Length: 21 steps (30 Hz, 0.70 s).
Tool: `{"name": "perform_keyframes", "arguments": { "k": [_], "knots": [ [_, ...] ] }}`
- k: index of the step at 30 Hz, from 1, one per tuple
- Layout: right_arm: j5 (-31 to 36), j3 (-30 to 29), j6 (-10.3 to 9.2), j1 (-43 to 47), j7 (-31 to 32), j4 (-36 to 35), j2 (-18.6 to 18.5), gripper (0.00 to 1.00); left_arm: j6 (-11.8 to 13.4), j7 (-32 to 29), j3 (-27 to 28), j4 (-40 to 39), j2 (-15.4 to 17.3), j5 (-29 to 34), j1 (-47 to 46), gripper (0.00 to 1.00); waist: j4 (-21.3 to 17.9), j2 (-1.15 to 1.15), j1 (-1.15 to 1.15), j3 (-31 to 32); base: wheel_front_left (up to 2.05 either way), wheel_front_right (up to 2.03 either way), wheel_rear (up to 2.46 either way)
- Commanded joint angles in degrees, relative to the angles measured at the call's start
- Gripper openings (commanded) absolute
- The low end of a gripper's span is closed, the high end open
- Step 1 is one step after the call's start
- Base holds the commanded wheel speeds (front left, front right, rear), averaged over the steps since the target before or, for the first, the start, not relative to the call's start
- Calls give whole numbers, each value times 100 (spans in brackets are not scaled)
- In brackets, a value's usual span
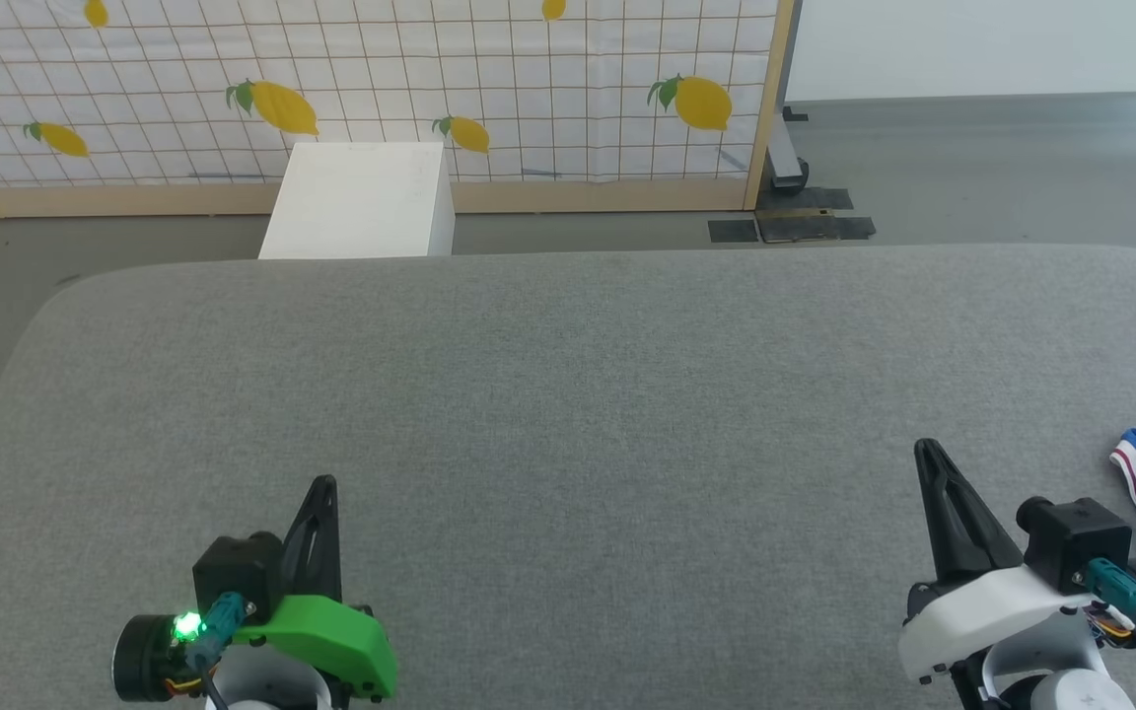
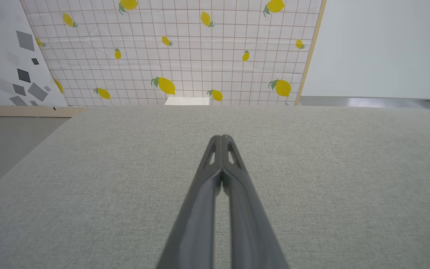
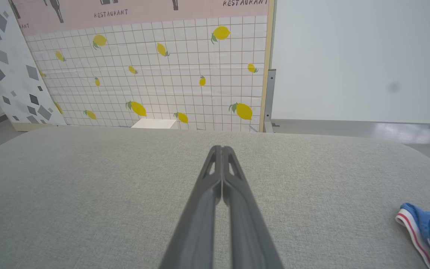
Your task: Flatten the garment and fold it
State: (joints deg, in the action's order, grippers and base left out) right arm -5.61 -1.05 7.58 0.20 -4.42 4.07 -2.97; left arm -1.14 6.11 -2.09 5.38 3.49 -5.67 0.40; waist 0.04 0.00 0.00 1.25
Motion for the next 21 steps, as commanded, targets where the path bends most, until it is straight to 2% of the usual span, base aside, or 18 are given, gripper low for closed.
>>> {"name": "perform_keyframes", "arguments": {
  "k": [1,21],
  "knots": [
    [72,14,-5,-11,30,-55,5,0,34,-32,29,-37,-24,57,-23,0,0,0,0,-3,0,0,0],
    [274,52,-7,-15,200,-200,7,0,67,-271,104,-244,-39,268,-30,0,-2,0,0,-53,0,0,0]
  ]
}}
